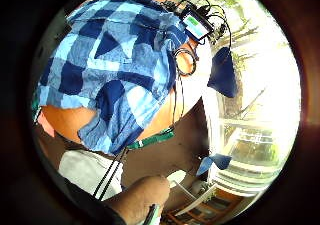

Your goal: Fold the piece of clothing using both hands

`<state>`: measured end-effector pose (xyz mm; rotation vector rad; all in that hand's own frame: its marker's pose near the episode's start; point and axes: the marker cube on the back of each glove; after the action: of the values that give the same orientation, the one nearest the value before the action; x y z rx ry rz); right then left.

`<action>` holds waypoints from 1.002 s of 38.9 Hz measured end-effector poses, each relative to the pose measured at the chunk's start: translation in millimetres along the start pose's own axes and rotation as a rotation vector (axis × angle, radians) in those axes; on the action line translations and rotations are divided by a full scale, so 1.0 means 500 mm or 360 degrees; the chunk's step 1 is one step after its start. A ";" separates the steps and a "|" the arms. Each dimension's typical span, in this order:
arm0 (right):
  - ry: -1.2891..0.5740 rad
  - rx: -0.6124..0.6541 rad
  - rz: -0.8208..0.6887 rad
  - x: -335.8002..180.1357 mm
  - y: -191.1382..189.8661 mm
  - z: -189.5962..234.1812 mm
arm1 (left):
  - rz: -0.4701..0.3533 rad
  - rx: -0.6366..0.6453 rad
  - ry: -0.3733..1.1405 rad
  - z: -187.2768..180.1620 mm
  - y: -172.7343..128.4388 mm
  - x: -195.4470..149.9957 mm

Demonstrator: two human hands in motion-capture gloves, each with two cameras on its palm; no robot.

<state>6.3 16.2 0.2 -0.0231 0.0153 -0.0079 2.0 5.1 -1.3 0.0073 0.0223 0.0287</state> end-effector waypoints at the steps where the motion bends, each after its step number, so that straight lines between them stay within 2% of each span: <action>1: 0.0003 -0.0008 -0.0002 0.001 0.005 0.004 | 0.0008 -0.0001 0.0005 0.008 0.000 0.000; 6: 0.0012 -0.0098 -0.0015 0.019 0.038 0.051 | 0.0049 -0.0059 0.0003 0.059 0.014 -0.002; 15: -0.0030 -0.0393 0.0042 0.067 0.081 0.163 | 0.0120 -0.0370 0.0098 0.185 0.043 -0.011; 19: -0.0042 -0.0505 0.0110 0.104 0.079 0.216 | 0.0116 -0.0302 0.0116 0.238 0.034 -0.024; 23: -0.0082 -0.0495 0.0147 0.126 0.075 0.226 | 0.0110 -0.0135 0.0186 0.256 0.026 -0.033; 27: 0.0013 -0.0303 0.0212 0.143 0.060 0.217 | 0.0063 0.0129 0.0197 0.262 0.008 -0.050; 31: 0.0201 0.0182 0.0186 0.164 0.015 0.205 | 0.0003 0.0551 -0.0055 0.243 -0.012 -0.094; 34: 0.0132 0.0490 0.0076 0.166 0.006 0.175 | -0.0020 0.0687 -0.0224 0.220 0.001 -0.122; 37: 0.0020 0.0647 -0.0056 0.170 0.019 0.128 | 0.0041 0.0842 -0.0054 0.176 0.014 -0.110; 39: -0.0028 0.0644 -0.0139 0.177 0.035 0.094 | 0.0122 0.0898 0.0079 0.133 0.028 -0.105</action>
<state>95.8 34.3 45.6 0.3811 -0.0048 -0.0978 -49.4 17.3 66.6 0.5715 0.0791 0.0985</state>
